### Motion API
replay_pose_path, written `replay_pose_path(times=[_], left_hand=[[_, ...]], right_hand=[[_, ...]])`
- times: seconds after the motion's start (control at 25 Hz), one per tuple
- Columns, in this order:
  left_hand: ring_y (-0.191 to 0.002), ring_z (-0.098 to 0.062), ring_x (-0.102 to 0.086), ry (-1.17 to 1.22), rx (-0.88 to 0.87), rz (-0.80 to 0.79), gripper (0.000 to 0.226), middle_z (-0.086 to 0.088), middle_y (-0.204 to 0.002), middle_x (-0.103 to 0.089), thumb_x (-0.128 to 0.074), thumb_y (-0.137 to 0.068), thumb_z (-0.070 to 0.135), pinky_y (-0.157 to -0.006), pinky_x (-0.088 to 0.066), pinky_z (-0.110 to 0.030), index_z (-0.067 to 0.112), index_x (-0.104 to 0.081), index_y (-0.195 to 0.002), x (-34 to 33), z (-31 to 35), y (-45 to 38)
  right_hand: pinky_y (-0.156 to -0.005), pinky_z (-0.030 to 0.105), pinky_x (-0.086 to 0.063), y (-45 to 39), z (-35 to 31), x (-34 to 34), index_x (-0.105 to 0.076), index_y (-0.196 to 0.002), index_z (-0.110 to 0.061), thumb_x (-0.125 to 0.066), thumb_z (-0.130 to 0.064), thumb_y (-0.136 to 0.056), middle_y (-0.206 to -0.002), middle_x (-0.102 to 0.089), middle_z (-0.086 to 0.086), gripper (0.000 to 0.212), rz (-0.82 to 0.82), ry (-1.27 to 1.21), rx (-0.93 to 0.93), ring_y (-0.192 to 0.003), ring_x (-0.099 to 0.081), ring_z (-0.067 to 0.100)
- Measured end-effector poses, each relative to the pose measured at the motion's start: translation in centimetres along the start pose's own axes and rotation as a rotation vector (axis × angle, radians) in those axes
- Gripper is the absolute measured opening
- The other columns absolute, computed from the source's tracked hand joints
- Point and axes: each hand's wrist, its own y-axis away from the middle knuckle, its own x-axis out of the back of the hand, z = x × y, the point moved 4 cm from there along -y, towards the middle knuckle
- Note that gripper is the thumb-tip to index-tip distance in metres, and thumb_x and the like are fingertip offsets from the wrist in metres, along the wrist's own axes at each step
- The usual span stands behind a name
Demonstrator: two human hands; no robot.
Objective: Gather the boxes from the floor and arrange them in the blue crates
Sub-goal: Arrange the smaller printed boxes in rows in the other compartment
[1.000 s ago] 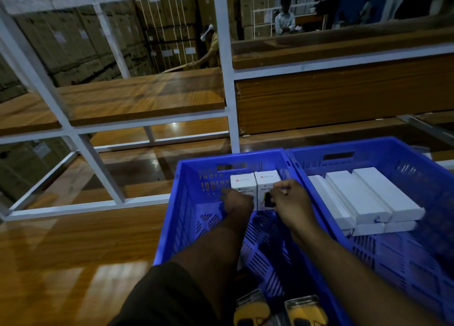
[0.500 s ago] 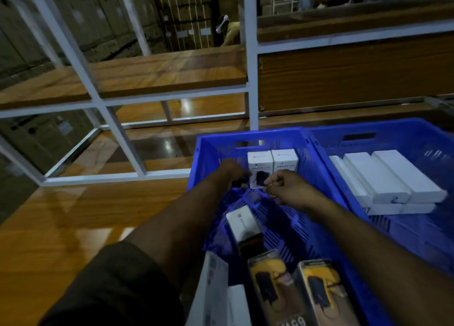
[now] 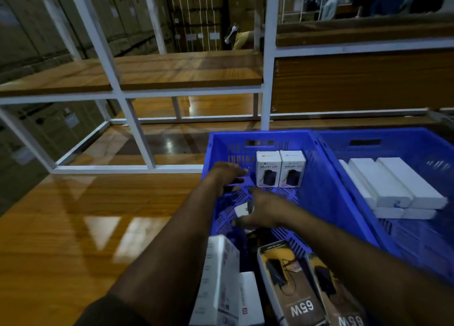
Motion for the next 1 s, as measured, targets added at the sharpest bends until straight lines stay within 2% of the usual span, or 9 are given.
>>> replay_pose_path(times=[0.16,0.28,0.36,0.44,0.48,0.68,0.84,0.92,1.0], left_hand=[[-0.096,-0.025,-0.067,-0.119,-0.040,0.005,0.042,-0.018,-0.114,-0.067,-0.075,-0.089,0.016,-0.089,-0.057,-0.046,0.006,-0.055,-0.125,0.0,0.1,0.2],[-0.097,-0.026,-0.068,-0.214,-0.062,-0.002,0.030,-0.015,-0.109,-0.067,-0.073,-0.091,0.023,-0.086,-0.057,-0.045,0.009,-0.060,-0.115,0.0,0.1,0.1],[-0.092,-0.024,-0.065,-0.257,-0.107,-0.035,0.023,-0.011,-0.105,-0.068,-0.067,-0.095,0.031,-0.079,-0.055,-0.041,0.010,-0.067,-0.102,-0.4,0.6,0.5],[-0.088,-0.023,-0.063,-0.238,-0.163,-0.114,0.031,-0.008,-0.099,-0.069,-0.057,-0.099,0.040,-0.077,-0.048,-0.037,0.013,-0.071,-0.091,-1.1,1.3,1.1],[-0.087,-0.022,-0.062,-0.217,-0.186,-0.161,0.034,-0.007,-0.097,-0.069,-0.053,-0.101,0.042,-0.077,-0.046,-0.034,0.016,-0.070,-0.089,-1.6,1.6,1.7],[-0.078,-0.016,-0.065,-0.233,-0.155,-0.333,0.037,-0.002,-0.085,-0.069,-0.056,-0.096,0.050,-0.075,-0.056,-0.039,0.014,-0.059,-0.091,-3.0,1.6,3.6],[-0.083,-0.018,-0.068,-0.052,-0.070,-0.337,0.044,-0.007,-0.097,-0.071,-0.043,-0.104,0.046,-0.069,-0.062,-0.038,0.009,-0.060,-0.118,-2.9,1.8,3.9],[-0.087,-0.025,-0.068,0.173,0.004,-0.319,0.039,-0.010,-0.102,-0.070,-0.038,-0.106,0.043,-0.073,-0.060,-0.045,0.012,-0.059,-0.120,-2.6,2.1,3.9],[-0.089,-0.031,-0.070,0.307,0.057,-0.360,0.042,-0.015,-0.108,-0.070,-0.038,-0.106,0.040,-0.079,-0.059,-0.052,0.010,-0.059,-0.126,-2.5,2.1,3.8]], right_hand=[[-0.071,0.032,-0.048,-0.5,0.8,-1.3,-0.021,-0.152,-0.005,-0.076,-0.049,-0.078,-0.137,-0.053,0.014,0.102,-0.019,-0.015,-0.071,-0.109,-0.057,0.029],[-0.084,0.037,-0.051,-0.5,2.8,1.0,-0.019,-0.154,-0.009,-0.076,-0.045,-0.082,-0.145,-0.046,0.014,0.099,0.052,-0.280,-0.190,-0.118,-0.055,0.032],[-0.077,0.037,-0.052,-0.6,4.1,2.8,-0.040,-0.140,-0.008,-0.074,-0.037,-0.086,-0.132,-0.052,0.016,0.071,0.170,-0.621,-0.249,-0.107,-0.059,0.031],[-0.069,0.036,-0.049,-0.6,5.4,4.2,-0.061,-0.107,-0.009,-0.071,-0.032,-0.089,-0.102,-0.062,0.014,0.030,0.303,-0.879,-0.245,-0.083,-0.061,0.026],[-0.070,0.036,-0.050,-0.5,6.0,4.7,-0.065,-0.098,-0.010,-0.069,-0.032,-0.090,-0.093,-0.064,0.014,0.024,0.339,-0.976,-0.250,-0.078,-0.061,0.026],[-0.072,0.034,-0.052,-0.6,7.0,5.6,-0.067,-0.100,-0.010,-0.067,-0.037,-0.089,-0.089,-0.070,0.009,0.029,0.424,-1.339,-0.343,-0.075,-0.063,0.022],[-0.080,0.041,-0.058,-0.6,6.7,5.7,-0.067,-0.101,-0.012,-0.050,-0.052,-0.097,-0.092,-0.073,0.009,0.043,0.405,-1.497,-0.305,-0.084,-0.068,0.021],[-0.073,0.038,-0.056,-0.6,6.5,6.1,-0.065,-0.104,-0.012,-0.044,-0.042,-0.102,-0.088,-0.071,0.008,0.036,0.395,-1.654,-0.211,-0.082,-0.067,0.019],[-0.084,0.039,-0.055,-0.6,6.1,6.6,-0.063,-0.104,-0.014,-0.049,-0.030,-0.097,-0.099,-0.069,0.008,0.023,0.372,-1.707,-0.087,-0.098,-0.066,0.021]])
